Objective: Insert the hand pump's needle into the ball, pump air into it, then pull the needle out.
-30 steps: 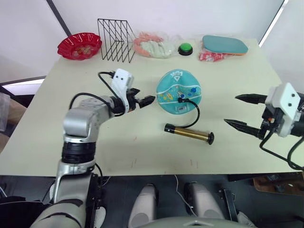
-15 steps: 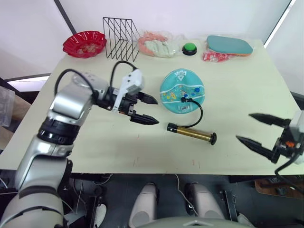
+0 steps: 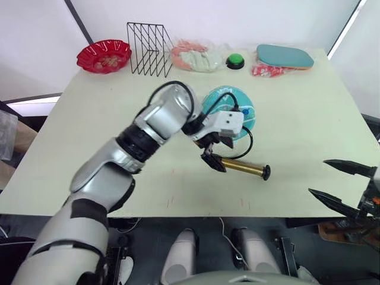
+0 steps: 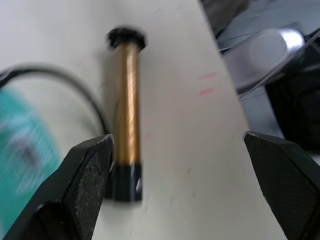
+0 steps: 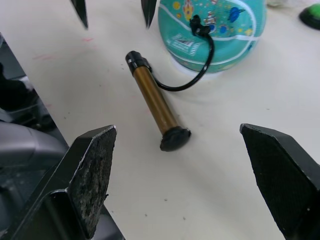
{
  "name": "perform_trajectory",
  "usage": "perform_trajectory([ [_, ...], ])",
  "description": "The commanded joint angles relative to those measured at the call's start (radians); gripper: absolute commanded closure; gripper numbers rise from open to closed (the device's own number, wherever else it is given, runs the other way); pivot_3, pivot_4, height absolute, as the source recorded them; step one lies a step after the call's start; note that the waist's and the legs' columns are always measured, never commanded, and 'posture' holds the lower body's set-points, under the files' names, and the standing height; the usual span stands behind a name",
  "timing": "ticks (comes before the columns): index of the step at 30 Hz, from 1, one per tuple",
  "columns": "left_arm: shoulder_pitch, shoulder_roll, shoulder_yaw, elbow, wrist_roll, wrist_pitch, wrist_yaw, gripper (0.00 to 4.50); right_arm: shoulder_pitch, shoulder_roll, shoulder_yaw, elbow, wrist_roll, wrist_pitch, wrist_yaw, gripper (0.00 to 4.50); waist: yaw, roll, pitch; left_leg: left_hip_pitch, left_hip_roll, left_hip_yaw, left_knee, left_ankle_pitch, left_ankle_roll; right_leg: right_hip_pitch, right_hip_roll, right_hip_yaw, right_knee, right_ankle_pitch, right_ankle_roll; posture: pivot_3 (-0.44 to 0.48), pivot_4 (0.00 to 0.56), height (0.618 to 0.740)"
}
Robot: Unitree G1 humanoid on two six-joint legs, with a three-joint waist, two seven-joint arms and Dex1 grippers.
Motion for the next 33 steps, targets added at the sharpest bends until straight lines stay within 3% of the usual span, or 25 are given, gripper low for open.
perform_trajectory([
  [1,-0.072,-0.084,-0.027,0.084,0.058,-0.068,-0.03,0.09,-0.008,-0.024,-0.022,0.039,-0.004,-0.057,0.012,0.35,0.004,0.0,0.0,0.0,0.0,0.0,0.001,0.0,0.0,0.0,0.0,0.0,0.0,0.001,0.001,0.0,0.15,0.74],
  [16,-0.173,-0.461,-0.084,0.657,0.295,-0.377,0.049,0.09,-0.088,-0.109,0.122,0.142,-0.039,-0.094,0.012,0.35,0.006,0.0,0.0,0.0,-0.002,0.004,0.004,-0.003,0.005,0.002,0.0,0.005,-0.001,0.002,0.004,0.0,0.15,0.74],
  [24,-0.189,-0.576,-0.062,0.906,0.411,-0.512,0.144,0.09,-0.088,-0.111,0.163,0.129,-0.06,-0.083,-0.02,0.35,0.006,0.0,0.0,0.001,-0.002,0.005,0.005,-0.003,0.005,0.002,0.0,0.006,-0.001,0.003,0.005,0.0,0.15,0.74],
  [31,-0.194,-0.647,-0.039,1.005,0.471,-0.551,0.168,0.09,-0.065,-0.107,0.161,0.118,-0.071,-0.085,-0.031,0.35,0.006,0.0,0.0,0.0,-0.002,0.006,0.006,-0.003,0.006,0.002,-0.001,0.007,-0.001,0.003,0.006,0.0,0.15,0.74],
  [33,-0.188,-0.664,-0.029,1.023,0.485,-0.529,0.195,0.58,-0.051,-0.101,0.157,0.111,-0.074,-0.086,-0.034,0.35,0.006,0.0,0.0,0.0,-0.002,0.006,0.006,-0.003,0.006,0.002,-0.001,0.007,-0.001,0.003,0.006,0.0,0.15,0.74],
])
